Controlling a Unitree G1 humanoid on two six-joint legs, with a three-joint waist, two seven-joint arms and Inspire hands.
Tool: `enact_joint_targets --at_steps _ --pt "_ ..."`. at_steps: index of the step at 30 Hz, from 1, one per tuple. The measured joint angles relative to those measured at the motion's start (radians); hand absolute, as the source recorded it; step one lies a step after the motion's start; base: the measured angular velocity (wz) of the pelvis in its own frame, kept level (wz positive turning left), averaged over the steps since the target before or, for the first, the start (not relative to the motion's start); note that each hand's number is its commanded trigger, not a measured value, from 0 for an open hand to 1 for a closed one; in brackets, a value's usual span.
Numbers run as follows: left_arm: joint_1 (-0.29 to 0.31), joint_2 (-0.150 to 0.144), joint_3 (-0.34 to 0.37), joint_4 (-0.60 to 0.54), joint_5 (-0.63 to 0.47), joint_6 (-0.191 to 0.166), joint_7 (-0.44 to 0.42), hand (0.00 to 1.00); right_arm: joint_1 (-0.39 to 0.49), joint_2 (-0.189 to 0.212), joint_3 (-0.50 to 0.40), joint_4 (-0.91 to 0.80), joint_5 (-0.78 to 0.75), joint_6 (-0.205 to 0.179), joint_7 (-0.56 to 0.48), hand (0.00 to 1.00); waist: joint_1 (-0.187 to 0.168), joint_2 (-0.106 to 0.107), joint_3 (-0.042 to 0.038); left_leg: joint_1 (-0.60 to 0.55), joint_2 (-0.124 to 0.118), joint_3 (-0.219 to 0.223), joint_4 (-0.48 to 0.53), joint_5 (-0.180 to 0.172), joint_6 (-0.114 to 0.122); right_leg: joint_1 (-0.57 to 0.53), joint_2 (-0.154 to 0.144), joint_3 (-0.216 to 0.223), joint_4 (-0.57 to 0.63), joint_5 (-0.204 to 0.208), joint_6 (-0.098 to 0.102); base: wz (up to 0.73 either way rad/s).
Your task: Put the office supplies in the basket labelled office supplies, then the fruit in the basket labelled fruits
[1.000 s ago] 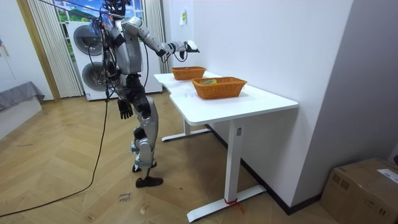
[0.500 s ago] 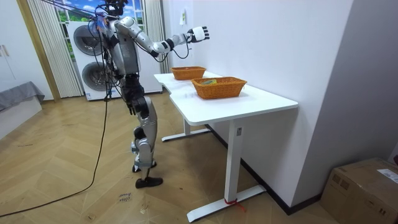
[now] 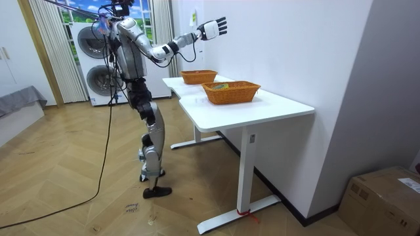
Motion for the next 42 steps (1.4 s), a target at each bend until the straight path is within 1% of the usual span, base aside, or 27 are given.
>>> enact_joint_targets --at_steps 1,2,5,6,7,8,10,11,12,14,17,18,19,20,22,24,25,26,28,29,31,32,34,36,37,39,42 --pt "0.001 -0.001 0.001 0.000 0.000 0.000 -0.001 0.00 0.000 0.000 -0.019 -0.003 0.008 0.000 0.000 0.00 -0.006 0.001 -0.0002 0.004 0.002 0.006 -0.002 -0.002 -0.001 0.000 0.003 0.011 0.000 0.000 0.000 -0.18" --pt "0.001 -0.001 0.008 0.000 0.000 -0.001 -0.001 0.00 0.000 -0.002 -0.042 -0.003 0.021 0.000 -0.001 0.00 -0.021 0.002 0.0003 0.004 0.002 0.006 -0.002 -0.002 -0.001 0.000 0.003 0.012 0.000 0.000 0.000 -0.12" --pt "0.001 -0.003 0.020 0.000 0.000 -0.004 -0.001 0.00 0.000 -0.015 -0.080 -0.003 0.024 -0.001 -0.014 0.00 -0.035 0.001 0.0000 0.004 0.002 0.010 -0.002 -0.005 -0.001 -0.004 0.004 0.028 0.001 0.000 0.000 -0.09" --pt "0.004 -0.004 0.021 0.000 0.000 -0.004 0.001 0.00 0.000 -0.019 -0.095 -0.003 0.024 -0.001 -0.020 0.00 -0.046 0.002 0.0001 0.006 0.004 0.016 -0.002 -0.006 -0.001 -0.004 0.006 0.036 0.001 0.000 0.000 -0.18" --pt "0.004 -0.004 0.021 0.001 -0.001 -0.006 0.002 0.00 0.001 -0.019 -0.111 -0.003 0.024 -0.002 -0.022 0.00 -0.048 0.003 0.0008 0.008 0.008 0.033 -0.002 -0.009 -0.001 -0.007 0.009 0.042 0.001 0.001 -0.001 -0.23" --pt "0.005 -0.004 0.021 0.000 -0.001 -0.006 0.003 0.00 0.003 -0.019 -0.116 -0.003 0.026 -0.004 -0.023 0.00 -0.049 0.003 0.0008 0.008 0.011 0.038 -0.001 -0.011 -0.002 -0.009 0.011 0.044 0.000 0.004 -0.003 -0.30" --pt "0.006 -0.004 0.030 -0.001 -0.001 -0.009 0.007 0.00 0.020 -0.019 -0.142 -0.007 0.026 -0.008 -0.040 0.00 -0.057 0.000 -0.0013 0.005 0.018 0.055 -0.002 -0.013 -0.005 -0.020 0.019 0.065 0.000 0.008 -0.007 -0.26" --pt "0.009 -0.005 0.035 -0.001 0.000 -0.011 0.010 0.00 0.026 -0.019 -0.155 -0.008 0.026 -0.008 -0.051 0.00 -0.072 0.000 -0.0012 0.005 0.020 0.058 -0.002 -0.014 -0.006 -0.020 0.020 0.067 0.000 0.008 -0.007 -0.13" --pt "0.012 -0.006 0.039 0.000 0.001 -0.011 0.011 0.00 0.027 -0.020 -0.159 -0.009 0.026 -0.008 -0.058 0.00 -0.079 0.001 -0.0007 0.006 0.020 0.058 -0.003 -0.014 -0.006 -0.020 0.020 0.068 0.000 0.008 -0.007 -0.09" --pt "0.020 -0.008 0.039 0.001 0.000 -0.016 0.018 0.00 0.030 -0.034 -0.185 -0.015 0.023 -0.008 -0.083 0.00 -0.102 0.007 -0.0021 0.006 0.022 0.068 -0.006 -0.014 -0.007 -0.026 0.021 0.069 0.001 0.009 -0.009 -0.10" --pt "0.028 -0.009 0.040 0.001 0.001 -0.031 0.030 0.00 0.035 -0.065 -0.206 -0.021 0.019 -0.014 -0.098 0.00 -0.121 0.010 -0.0035 0.007 0.026 0.080 -0.009 -0.015 -0.008 -0.030 0.022 0.069 0.001 0.011 -0.011 -0.10" --pt "0.028 -0.007 0.042 0.001 0.001 -0.037 0.030 0.00 0.056 -0.073 -0.226 -0.041 0.020 -0.022 -0.102 0.00 -0.128 0.010 -0.0032 0.007 0.028 0.083 -0.009 -0.015 -0.009 -0.031 0.024 0.069 0.000 0.012 -0.012 -0.11" --pt "0.028 -0.006 0.042 0.003 -0.001 -0.044 0.030 0.00 0.086 -0.078 -0.238 -0.065 0.020 -0.041 -0.115 0.00 -0.130 0.010 -0.0029 0.009 0.030 0.086 -0.010 -0.016 -0.011 -0.031 0.026 0.069 0.000 0.012 -0.013 -0.11" --pt "0.027 -0.006 0.042 0.007 -0.001 -0.048 0.030 0.00 0.097 -0.078 -0.244 -0.069 0.019 -0.050 -0.119 0.00 -0.133 0.010 -0.0028 0.011 0.031 0.089 -0.010 -0.017 -0.011 -0.030 0.027 0.069 0.000 0.012 -0.013 -0.11" --pt "0.026 -0.006 0.042 0.019 -0.022 -0.057 0.027 0.00 0.138 -0.079 -0.276 -0.070 0.016 -0.069 -0.146 0.00 -0.140 0.008 0.0007 0.024 0.032 0.093 -0.017 -0.017 -0.013 -0.022 0.027 0.071 -0.001 0.012 -0.013 -0.10" --pt "0.027 -0.006 0.042 0.022 -0.043 -0.071 0.024 0.00 0.171 -0.078 -0.297 -0.069 0.012 -0.072 -0.169 0.00 -0.142 0.005 0.0039 0.034 0.032 0.098 -0.022 -0.021 -0.015 -0.019 0.030 0.082 -0.001 0.012 -0.013 -0.15" --pt "0.026 -0.006 0.044 0.029 -0.059 -0.076 0.023 0.00 0.192 -0.078 -0.305 -0.069 0.010 -0.073 -0.183 0.00 -0.142 -0.002 0.0084 0.037 0.033 0.106 -0.022 -0.024 -0.017 -0.019 0.033 0.092 -0.001 0.012 -0.013 -0.18" --pt "0.026 -0.006 0.046 0.031 -0.059 -0.076 0.023 0.00 0.204 -0.078 -0.308 -0.069 0.005 -0.073 -0.189 0.00 -0.143 -0.001 0.0083 0.038 0.034 0.110 -0.022 -0.024 -0.017 -0.020 0.033 0.094 -0.001 0.012 -0.013 -0.18" --pt "0.029 -0.006 0.061 0.030 -0.058 -0.077 0.023 0.00 0.252 -0.079 -0.324 -0.069 -0.013 -0.073 -0.212 0.00 -0.156 -0.007 0.0083 0.035 0.034 0.118 -0.022 -0.027 -0.019 -0.034 0.034 0.104 -0.002 0.008 -0.014 -0.12" --pt "0.029 -0.005 0.072 0.030 -0.056 -0.077 0.022 0.00 0.282 -0.079 -0.345 -0.073 -0.014 -0.073 -0.228 0.00 -0.158 -0.012 0.0101 0.034 0.034 0.120 -0.022 -0.026 -0.019 -0.039 0.034 0.108 -0.002 0.005 -0.014 -0.07" --pt "0.031 -0.005 0.091 0.036 -0.056 -0.082 0.024 0.00 0.330 -0.079 -0.382 -0.075 -0.014 -0.073 -0.256 0.00 -0.158 -0.019 0.0087 0.037 0.034 0.120 -0.023 -0.024 -0.016 -0.040 0.036 0.112 -0.001 0.003 -0.014 -0.02" --pt "0.031 -0.005 0.097 0.037 -0.056 -0.083 0.025 0.00 0.342 -0.079 -0.393 -0.075 -0.015 -0.074 -0.266 0.00 -0.159 -0.021 0.0095 0.039 0.034 0.121 -0.024 -0.024 -0.016 -0.037 0.037 0.116 -0.001 0.002 -0.014 -0.06" --pt "0.035 -0.007 0.117 0.037 -0.057 -0.085 0.029 0.00 0.384 -0.079 -0.440 -0.075 -0.018 -0.076 -0.308 0.00 -0.162 -0.026 0.0082 0.042 0.036 0.129 -0.029 -0.025 -0.016 -0.037 0.039 0.122 0.000 0.002 -0.014 -0.09" --pt "0.035 -0.006 0.117 0.037 -0.058 -0.088 0.039 0.00 0.411 -0.079 -0.467 -0.075 -0.019 -0.079 -0.356 0.00 -0.167 -0.029 0.0087 0.042 0.037 0.137 -0.029 -0.025 -0.016 -0.039 0.040 0.122 -0.001 0.002 -0.014 -0.07" --pt "0.035 -0.007 0.117 0.037 -0.057 -0.091 0.052 0.00 0.433 -0.078 -0.481 -0.075 -0.019 -0.089 -0.388 0.00 -0.172 -0.026 0.0065 0.042 0.038 0.144 -0.029 -0.026 -0.017 -0.042 0.041 0.124 -0.001 0.002 -0.014 0.00" --pt "0.034 -0.006 0.119 0.036 -0.058 -0.095 0.055 0.00 0.468 -0.078 -0.506 -0.073 -0.019 -0.102 -0.420 0.00 -0.184 -0.028 0.0068 0.042 0.039 0.146 -0.035 -0.027 -0.017 -0.047 0.041 0.125 0.000 0.002 -0.014 -0.05" --pt "0.037 -0.005 0.140 0.036 -0.060 -0.096 0.055 0.00 0.503 -0.078 -0.556 -0.047 -0.017 -0.124 -0.474 0.00 -0.191 -0.023 0.0081 0.042 0.044 0.163 -0.039 -0.030 -0.018 -0.051 0.047 0.145 0.002 0.003 -0.015 -0.20"
